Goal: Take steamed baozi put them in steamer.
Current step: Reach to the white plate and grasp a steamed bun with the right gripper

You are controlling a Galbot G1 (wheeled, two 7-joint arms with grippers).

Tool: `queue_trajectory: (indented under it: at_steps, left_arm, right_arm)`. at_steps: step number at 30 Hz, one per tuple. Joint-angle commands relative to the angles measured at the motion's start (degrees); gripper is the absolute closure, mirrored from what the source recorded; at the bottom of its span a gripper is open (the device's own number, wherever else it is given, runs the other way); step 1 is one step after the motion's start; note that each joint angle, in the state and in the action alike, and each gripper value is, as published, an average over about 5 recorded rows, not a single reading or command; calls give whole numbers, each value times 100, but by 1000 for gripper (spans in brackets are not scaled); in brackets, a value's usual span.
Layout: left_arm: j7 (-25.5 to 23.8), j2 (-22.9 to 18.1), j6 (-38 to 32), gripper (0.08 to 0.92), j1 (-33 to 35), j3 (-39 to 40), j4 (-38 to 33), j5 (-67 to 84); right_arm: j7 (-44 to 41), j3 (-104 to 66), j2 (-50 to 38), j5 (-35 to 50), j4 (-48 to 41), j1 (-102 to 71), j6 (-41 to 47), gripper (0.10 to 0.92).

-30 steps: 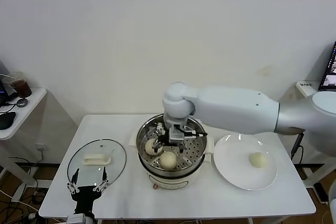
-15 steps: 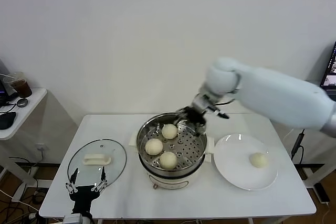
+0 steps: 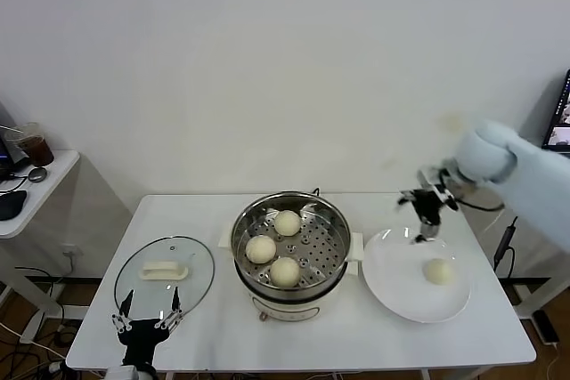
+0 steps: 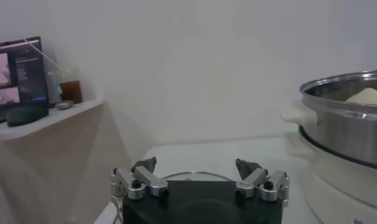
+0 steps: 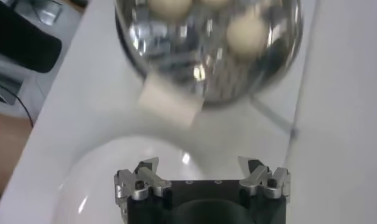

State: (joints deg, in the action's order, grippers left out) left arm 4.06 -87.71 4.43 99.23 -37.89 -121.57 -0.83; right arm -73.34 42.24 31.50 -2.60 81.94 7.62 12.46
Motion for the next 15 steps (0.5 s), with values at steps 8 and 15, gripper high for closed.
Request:
queue_trajectory:
  at_steps: [8, 15]
  left_arm:
    - [-33, -34, 4, 177, 129, -21, -116, -24]
    - [-42, -54, 8, 177, 85, -10, -55, -46]
  right_arm:
    - [-158, -1827, -85, -2021, -1041, -2157, -209, 203]
    - [39, -1871, 171, -2078, -1347, -2266, -291, 203]
